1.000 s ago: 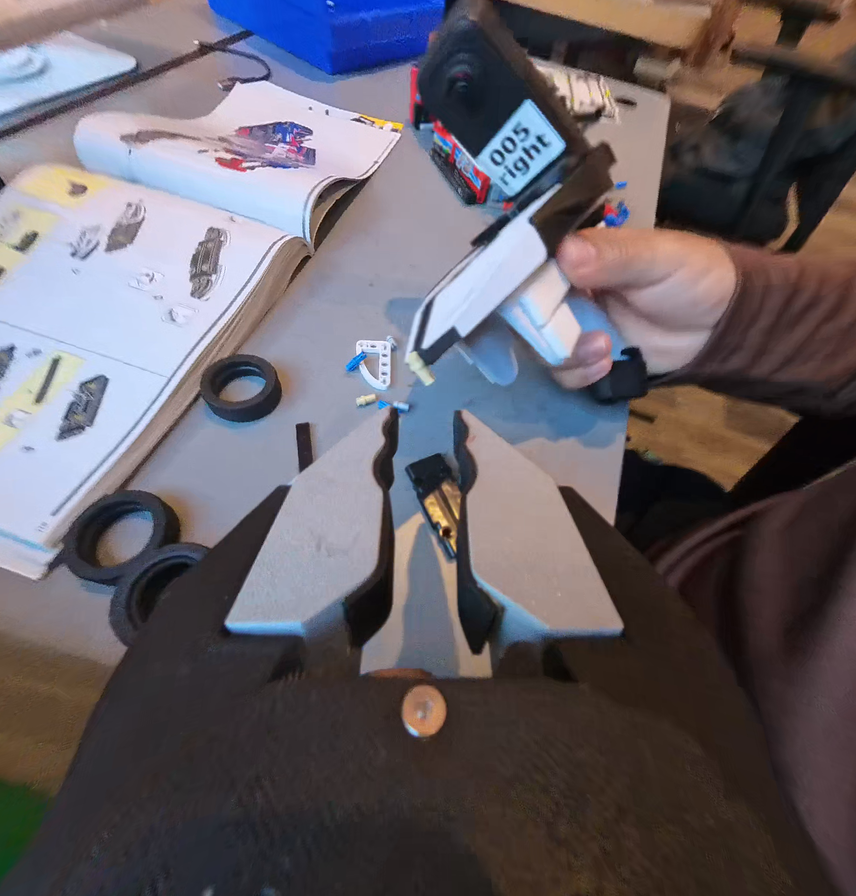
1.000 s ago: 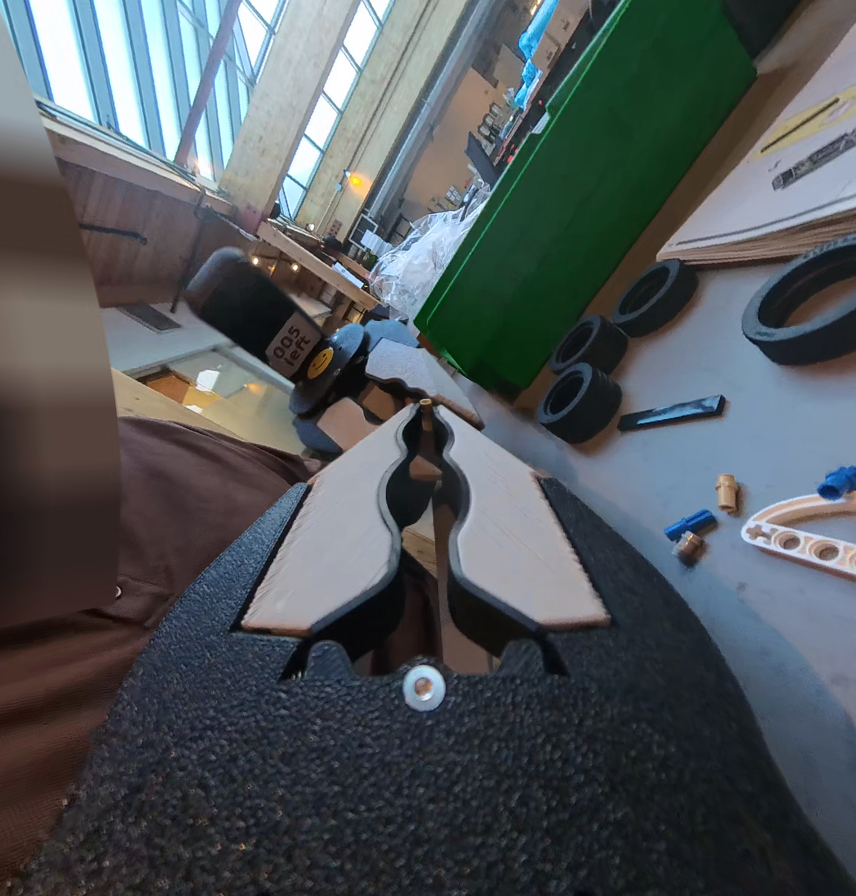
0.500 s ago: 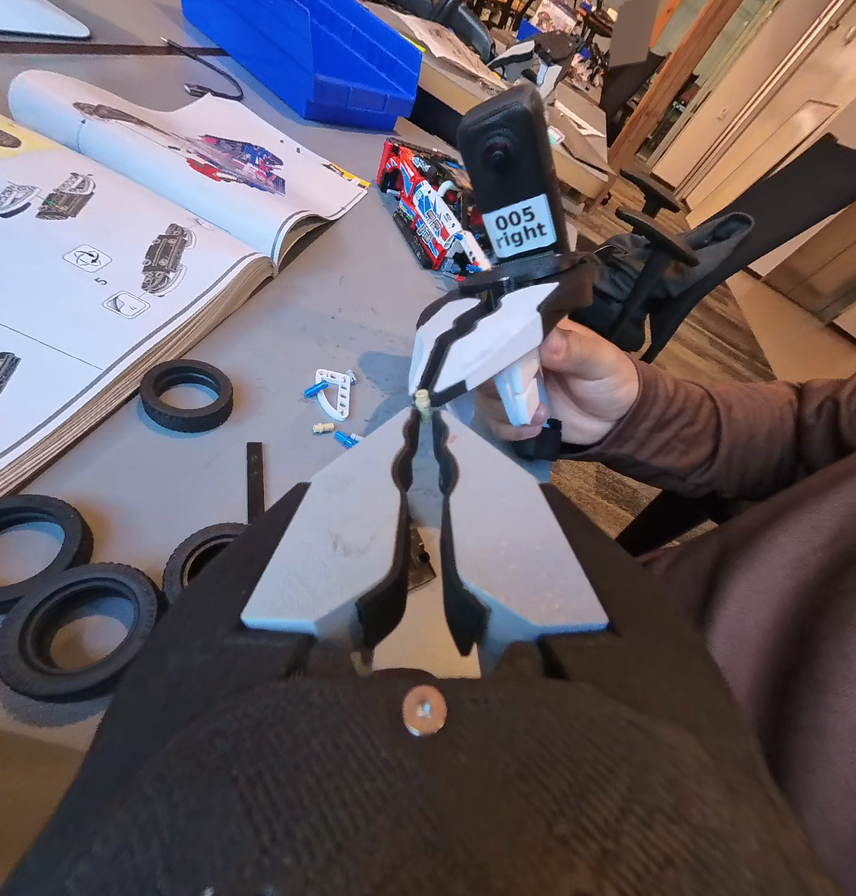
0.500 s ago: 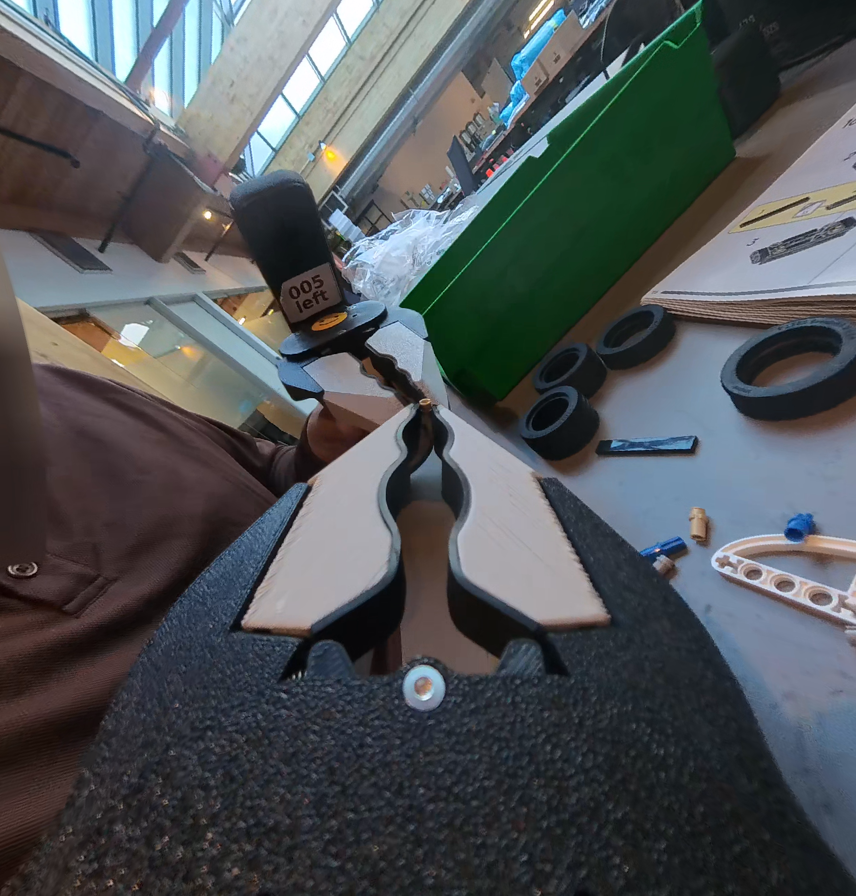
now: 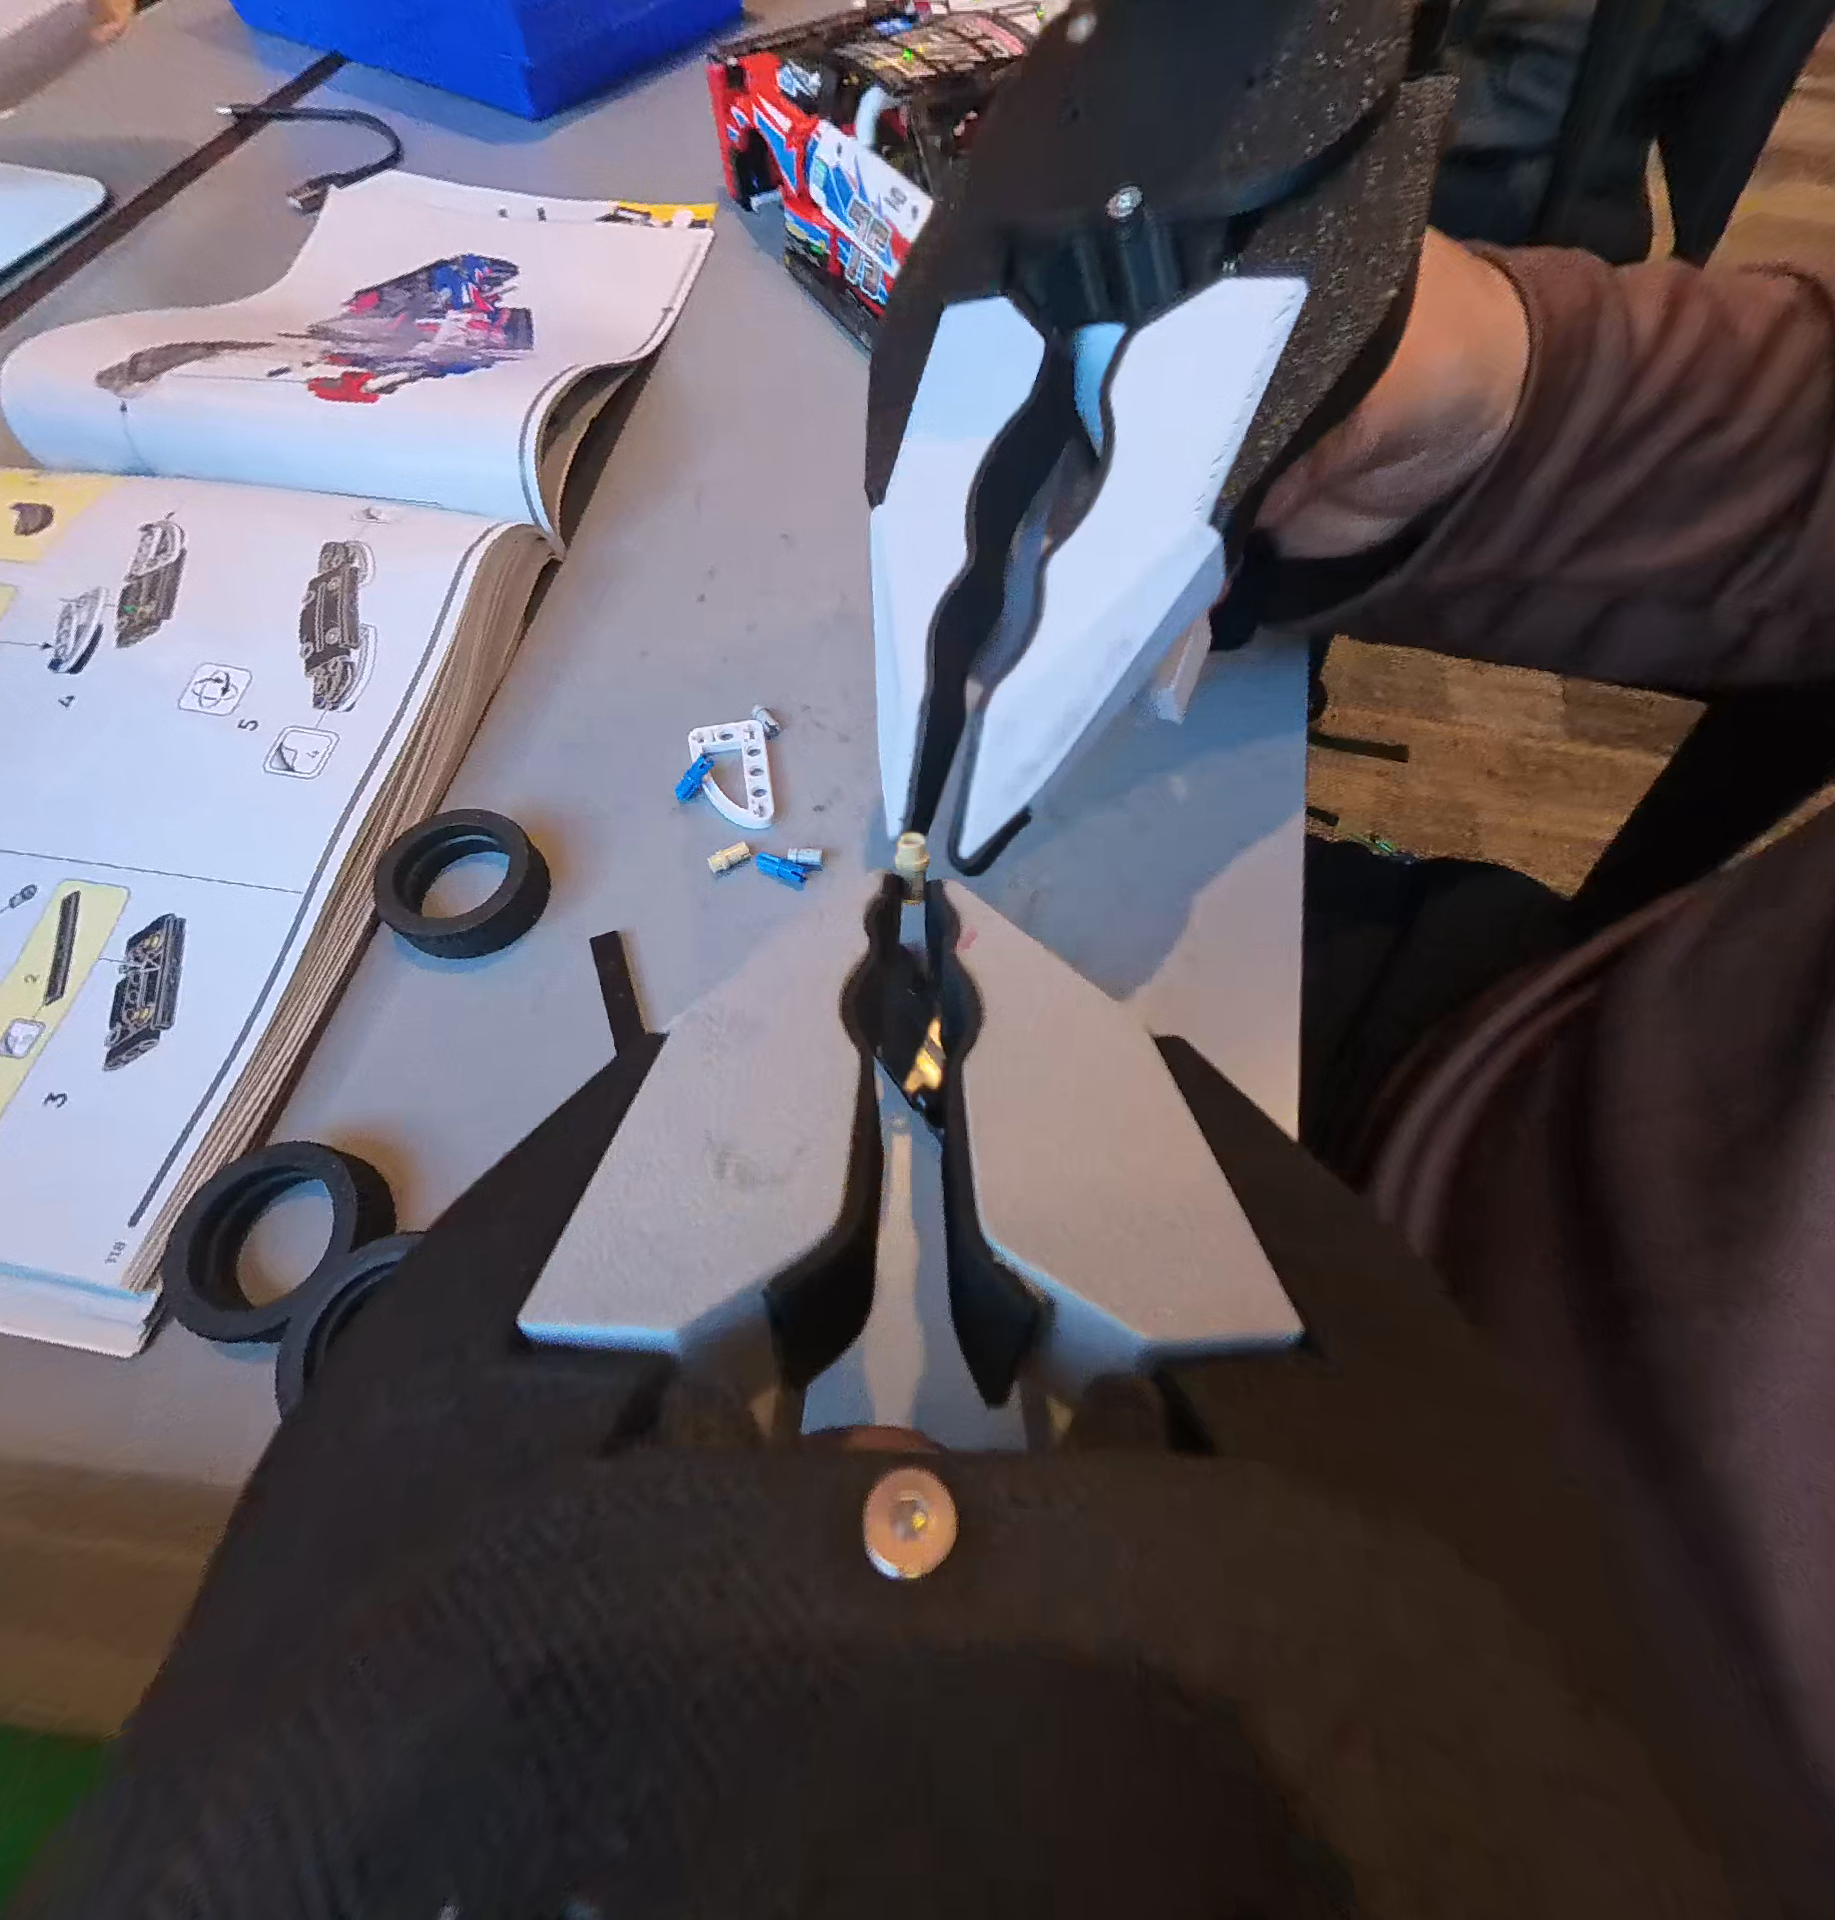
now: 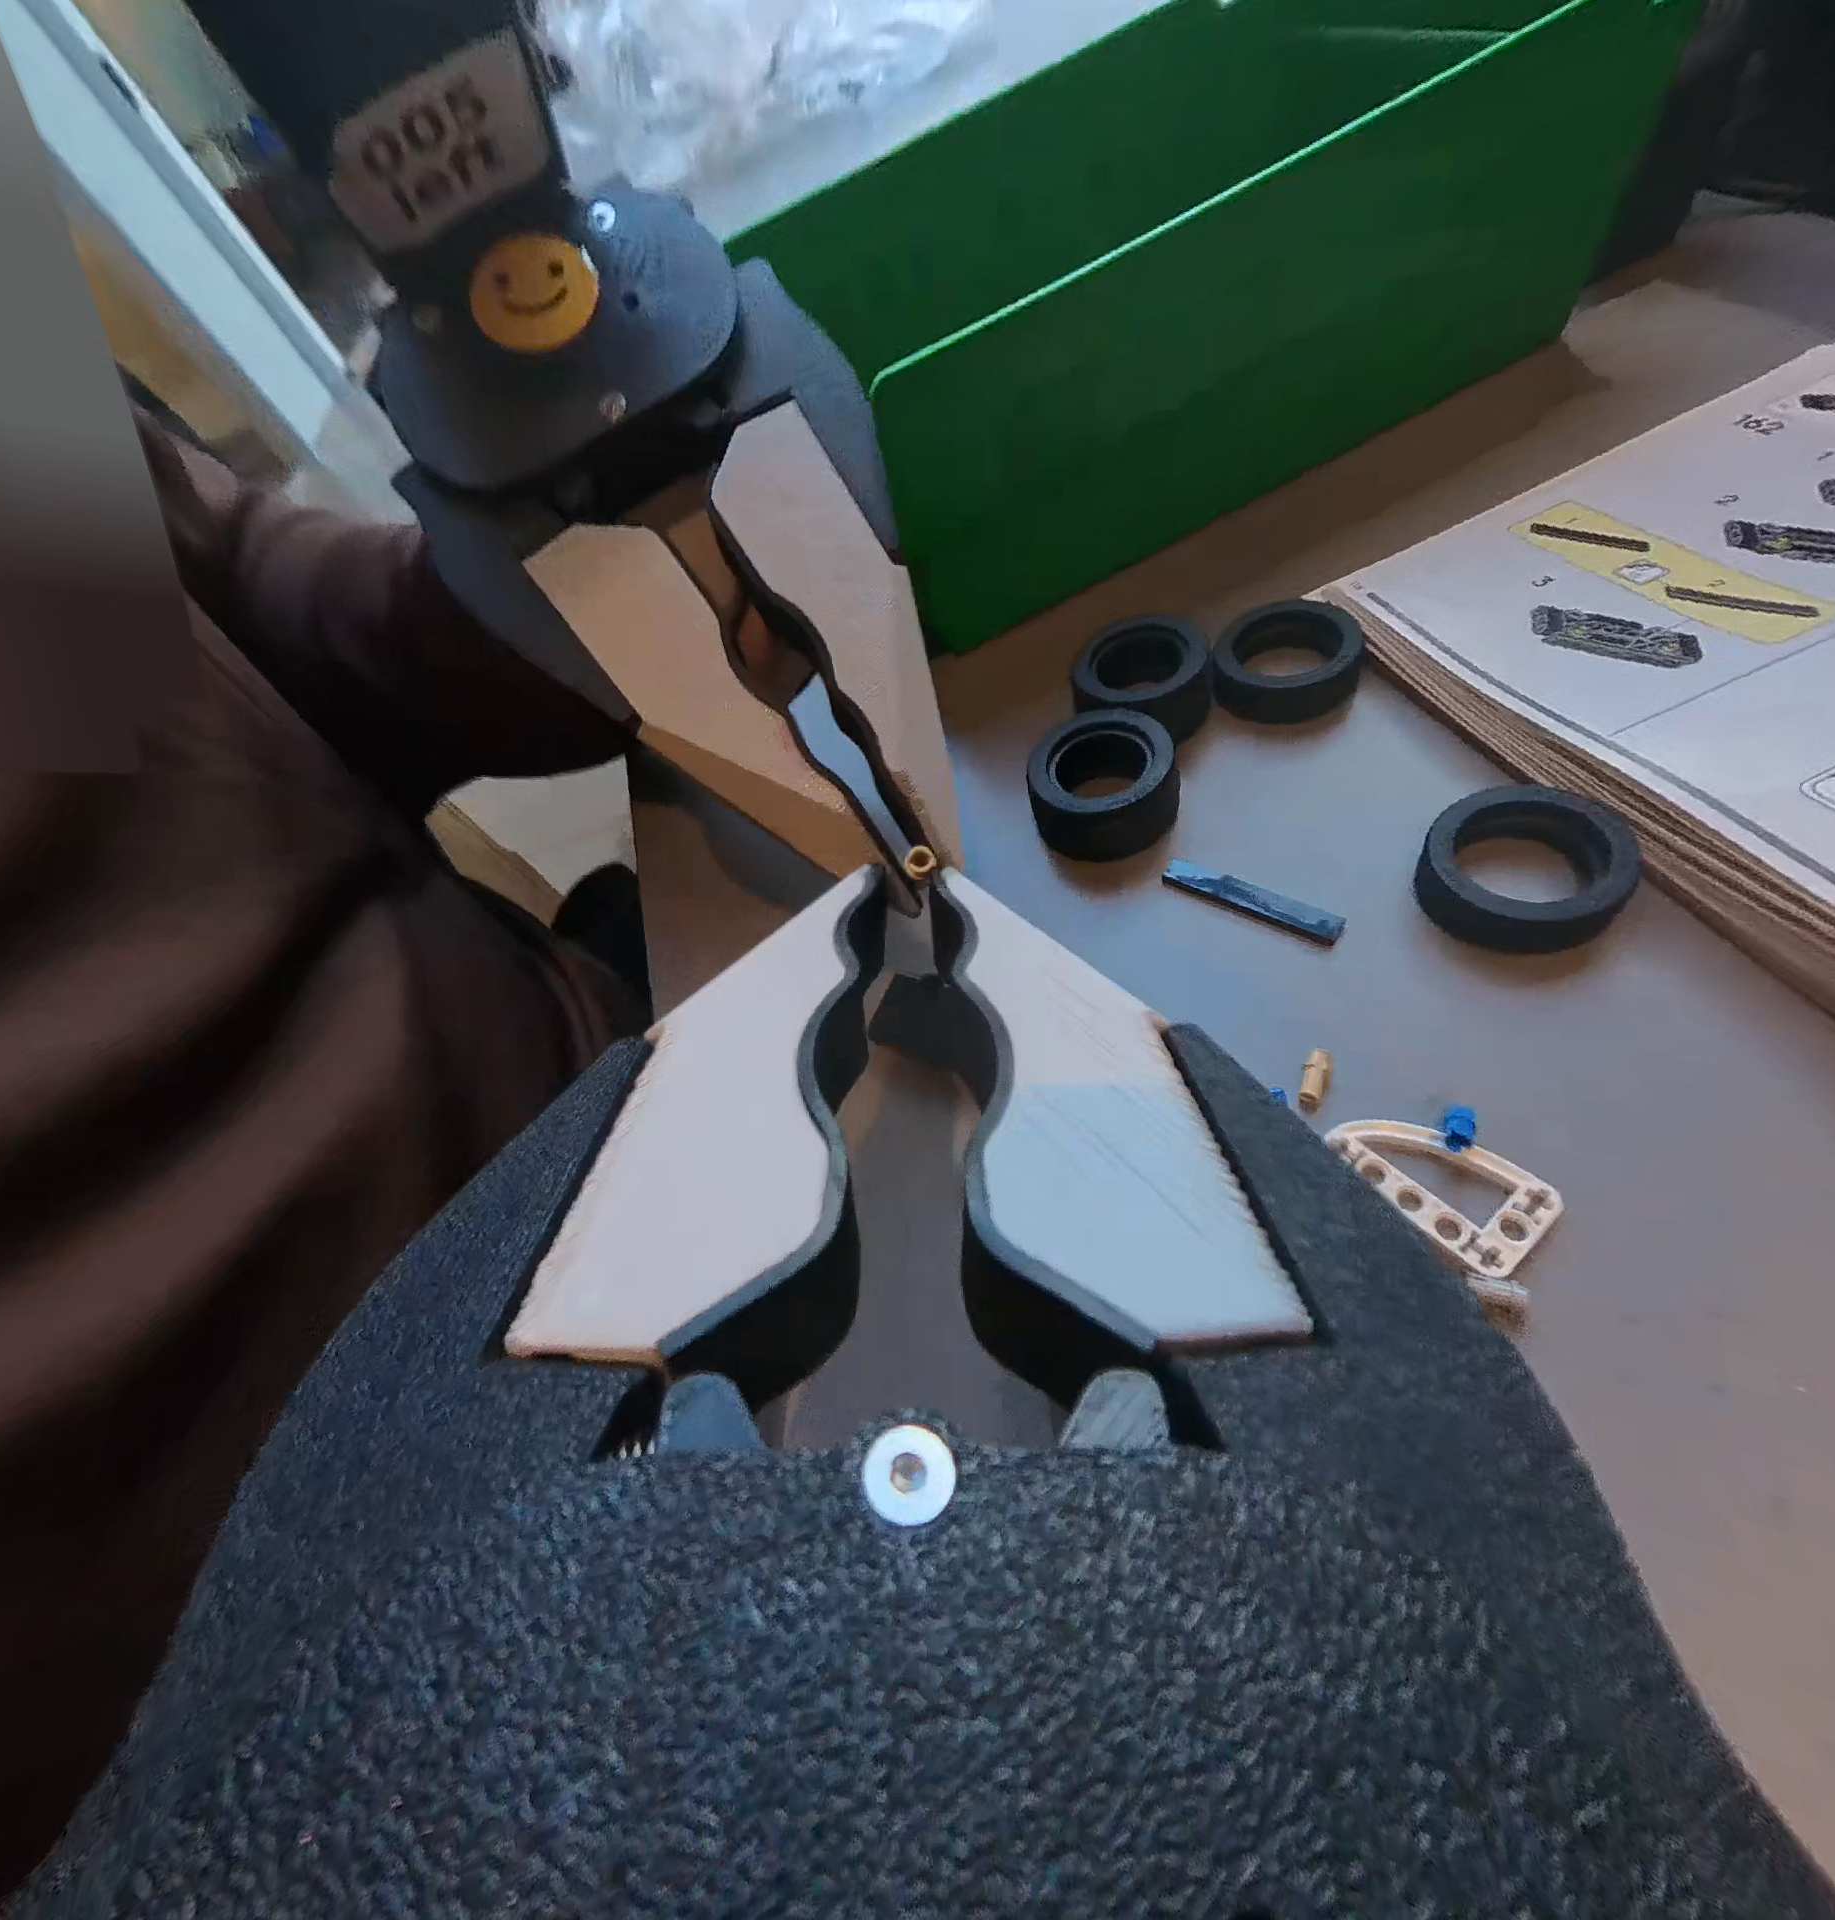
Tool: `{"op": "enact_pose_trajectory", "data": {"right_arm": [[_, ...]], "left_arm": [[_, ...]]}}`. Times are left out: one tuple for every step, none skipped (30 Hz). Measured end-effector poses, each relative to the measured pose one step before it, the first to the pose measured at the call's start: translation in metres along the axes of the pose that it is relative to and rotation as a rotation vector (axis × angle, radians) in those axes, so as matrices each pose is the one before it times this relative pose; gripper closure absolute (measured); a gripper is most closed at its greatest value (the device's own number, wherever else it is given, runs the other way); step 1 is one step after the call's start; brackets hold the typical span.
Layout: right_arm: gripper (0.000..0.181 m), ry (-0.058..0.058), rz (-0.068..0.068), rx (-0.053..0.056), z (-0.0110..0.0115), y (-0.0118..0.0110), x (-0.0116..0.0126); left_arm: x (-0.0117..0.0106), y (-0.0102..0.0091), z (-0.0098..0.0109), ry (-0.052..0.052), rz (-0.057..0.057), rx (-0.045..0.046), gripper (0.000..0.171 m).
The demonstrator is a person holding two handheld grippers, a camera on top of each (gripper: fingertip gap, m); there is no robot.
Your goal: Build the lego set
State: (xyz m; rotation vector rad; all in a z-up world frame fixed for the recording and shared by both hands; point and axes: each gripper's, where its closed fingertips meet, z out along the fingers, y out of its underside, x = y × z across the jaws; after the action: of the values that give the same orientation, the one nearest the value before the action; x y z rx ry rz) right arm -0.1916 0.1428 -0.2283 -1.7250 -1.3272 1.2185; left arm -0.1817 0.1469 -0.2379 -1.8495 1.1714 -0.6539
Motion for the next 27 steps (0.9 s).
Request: {"op": "enact_pose_trajectory", "data": {"right_arm": [[0.173,-0.0001,-0.0172,-0.0102,-0.00038,0.00109,-0.00138],[0.174,-0.0004,-0.0136,-0.0083,-0.00042,0.00084,-0.00125],[0.175,0.0024,-0.0139,-0.0099,-0.00040,0.00105,-0.00072],[0.178,0.0023,-0.0171,-0.0108,-0.00033,0.00126,-0.00077],[0.178,0.0004,-0.0195,-0.0118,0.00006,0.00147,-0.00123],[0.178,-0.0010,-0.0201,-0.0146,0.00027,0.00175,-0.00156],[0.176,-0.0019,-0.0225,-0.0160,0.00033,0.00177,-0.00191],[0.176,0.0060,-0.0247,-0.0148,0.00011,0.00157,-0.00086],[0.176,0.0106,-0.0262,-0.0102,-0.00003,0.00085,-0.00033],[0.176,0.0059,-0.0249,-0.0094,-0.00001,0.00064,-0.00108],[0.176,0.0051,-0.0199,-0.0091,-0.00012,0.00075,-0.00102],[0.177,0.0007,-0.0148,-0.0086,0.00009,0.00079,-0.00116],[0.177,0.0006,-0.0111,-0.0070,0.00020,0.00072,-0.00092],[0.177,0.0030,-0.0085,-0.0035,0.00002,0.00030,-0.00028],[0.177,0.0001,-0.0041,-0.0010,-0.00004,0.00017,-0.00039],[0.177,-0.0052,-0.0017,0.0000,0.00011,0.00018,-0.00090],[0.177,-0.0022,-0.0017,0.0001,-0.00010,0.00017,-0.00049],[0.177,-0.0014,0.0001,-0.0007,-0.00007,0.00046,-0.00030],[0.177,-0.0069,0.0036,-0.0012,0.00013,0.00037,-0.00080],[0.177,-0.0094,0.0042,0.0009,0.00029,0.00030,-0.00128],[0.177,-0.0068,0.0038,0.0020,0.00051,0.00017,-0.00098],[0.177,-0.0028,0.0033,-0.0017,0.00061,0.00072,-0.00036],[0.177,-0.0023,0.0008,-0.0028,0.00076,0.00065,-0.00040],[0.177,-0.0042,-0.0029,-0.0026,0.00064,0.00052,-0.00101],[0.177,-0.0035,-0.0036,-0.0049,0.00067,0.00075,-0.00105],[0.177,-0.0018,-0.0032,-0.0069,0.00066,0.00104,-0.00072],[0.176,-0.0007,-0.0037,-0.0072,0.00064,0.00107,-0.00053]], "left_arm": [[0.00197,0.00042,0.00018,0.0092,0.0094,-0.00064,0.170],[0.00208,0.00029,0.00023,0.0070,0.0111,0.00026,0.170],[0.00182,0.00035,0.00021,0.0035,0.0142,-0.00046,0.170],[0.00203,0.00060,0.00034,0.0043,0.0154,-0.00187,0.170],[0.00145,0.00081,0.00026,0.0019,0.0143,-0.00365,0.170],[0.00169,0.00116,0.00043,0.0045,0.0124,-0.00492,0.170],[0.00192,0.00129,0.00056,0.0083,0.0083,-0.00571,0.170],[0.00223,0.00103,0.00045,0.0116,0.0056,-0.00327,0.170],[0.00232,0.00043,0.00036,0.0125,0.0019,0.00002,0.169],[0.00147,0.00041,0.00022,0.0096,-0.0010,-0.00091,0.169],[0.00108,0.00033,0.00021,0.0079,-0.0016,-0.00115,0.169],[0.00081,0.00017,0.00017,0.0067,-0.0021,-0.00031,0.170],[0.00108,0.00028,0.00029,0.0076,-0.0019,-0.00119,0.169],[0.00050,0.00035,0.00044,0.0030,-0.0005,-0.00169,0.169],[0.00035,0.00022,0.00043,0.0020,0.0005,-0.00030,0.170],[0.00105,0.00023,0.00032,0.0073,-0.0013,-0.00217,0.170],[0.00053,0.00018,0.00036,0.0045,-0.0018,-0.00055,0.169],[0.00047,0.00026,0.00027,0.0028,-0.0003,-0.00079,0.169],[0.00101,0.00042,0.00038,0.0069,0.0011,-0.00214,0.169],[0.00135,0.00051,0.00024,0.0091,0.0044,-0.00202,0.169],[0.00098,0.00065,0.00008,0.0059,0.0054,-0.00250,0.169],[0.00023,0.00100,-0.00008,0.0018,0.0042,-0.00628,0.169],[0.00022,0.00114,0.00009,0.0018,0.0048,-0.00657,0.169],[0.00114,0.00094,0.00002,0.0073,0.0037,-0.00521,0.169],[0.00105,0.00108,0.00023,0.0067,0.0020,-0.00709,0.169],[0.00069,0.00124,0.00035,0.0039,0.0023,-0.00847,0.169],[0.00063,0.00111,0.00038,0.0017,0.0037,-0.00871,0.169]]}}
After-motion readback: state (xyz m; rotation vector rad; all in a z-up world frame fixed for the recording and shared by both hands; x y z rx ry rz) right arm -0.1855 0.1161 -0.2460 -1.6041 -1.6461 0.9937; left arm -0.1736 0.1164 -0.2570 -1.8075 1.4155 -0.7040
